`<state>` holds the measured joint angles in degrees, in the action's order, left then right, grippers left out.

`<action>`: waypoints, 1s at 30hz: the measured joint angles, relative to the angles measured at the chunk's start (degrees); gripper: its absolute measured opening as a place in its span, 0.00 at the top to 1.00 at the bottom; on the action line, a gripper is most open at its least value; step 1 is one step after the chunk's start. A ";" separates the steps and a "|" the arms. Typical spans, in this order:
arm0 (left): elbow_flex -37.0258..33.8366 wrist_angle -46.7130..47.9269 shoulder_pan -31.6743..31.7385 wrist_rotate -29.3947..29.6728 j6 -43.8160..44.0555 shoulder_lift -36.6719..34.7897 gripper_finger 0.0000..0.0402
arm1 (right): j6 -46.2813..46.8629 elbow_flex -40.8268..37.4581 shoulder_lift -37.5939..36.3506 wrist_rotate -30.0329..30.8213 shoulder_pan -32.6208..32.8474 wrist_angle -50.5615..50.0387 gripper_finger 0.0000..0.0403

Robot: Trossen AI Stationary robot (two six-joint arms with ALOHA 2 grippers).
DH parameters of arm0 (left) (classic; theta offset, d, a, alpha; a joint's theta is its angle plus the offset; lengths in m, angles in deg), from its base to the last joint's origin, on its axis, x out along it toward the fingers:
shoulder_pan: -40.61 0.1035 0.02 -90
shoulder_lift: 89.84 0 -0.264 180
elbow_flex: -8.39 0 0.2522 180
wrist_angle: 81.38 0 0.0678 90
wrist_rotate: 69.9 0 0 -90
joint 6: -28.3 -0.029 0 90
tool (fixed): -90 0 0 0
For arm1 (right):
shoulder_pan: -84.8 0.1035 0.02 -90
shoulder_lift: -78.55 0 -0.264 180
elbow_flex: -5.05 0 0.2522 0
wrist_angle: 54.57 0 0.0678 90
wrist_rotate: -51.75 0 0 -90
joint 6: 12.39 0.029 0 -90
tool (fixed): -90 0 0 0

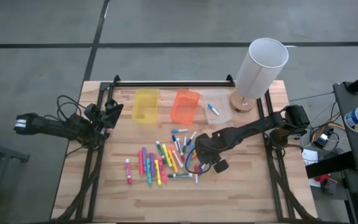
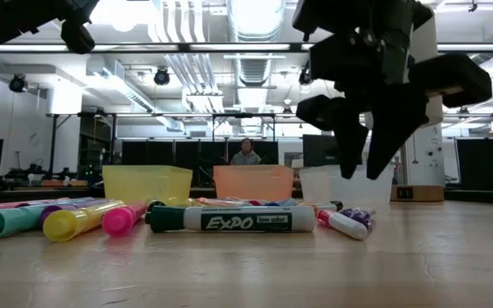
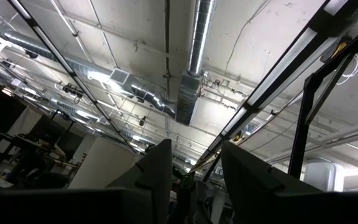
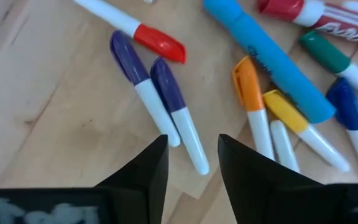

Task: Pick & Place Markers
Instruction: Put the top purple mini marker into the white bin

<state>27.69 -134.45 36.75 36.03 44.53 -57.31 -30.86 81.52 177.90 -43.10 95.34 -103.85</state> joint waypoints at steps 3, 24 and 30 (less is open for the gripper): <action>0.00 0.00 0.00 0.00 0.00 -0.01 0.67 | -0.05 -1.34 0.00 0.19 -0.04 0.87 0.69; 0.00 0.00 -0.04 0.00 0.04 0.01 0.67 | -3.20 -6.81 0.15 2.46 -0.04 9.30 0.72; 0.00 0.02 -0.04 0.00 0.09 0.01 0.67 | -3.22 -8.28 0.15 2.48 -0.04 11.08 0.74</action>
<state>27.69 -134.43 36.71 36.03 44.61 -57.30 -34.08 73.24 178.06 -40.62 95.30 -92.76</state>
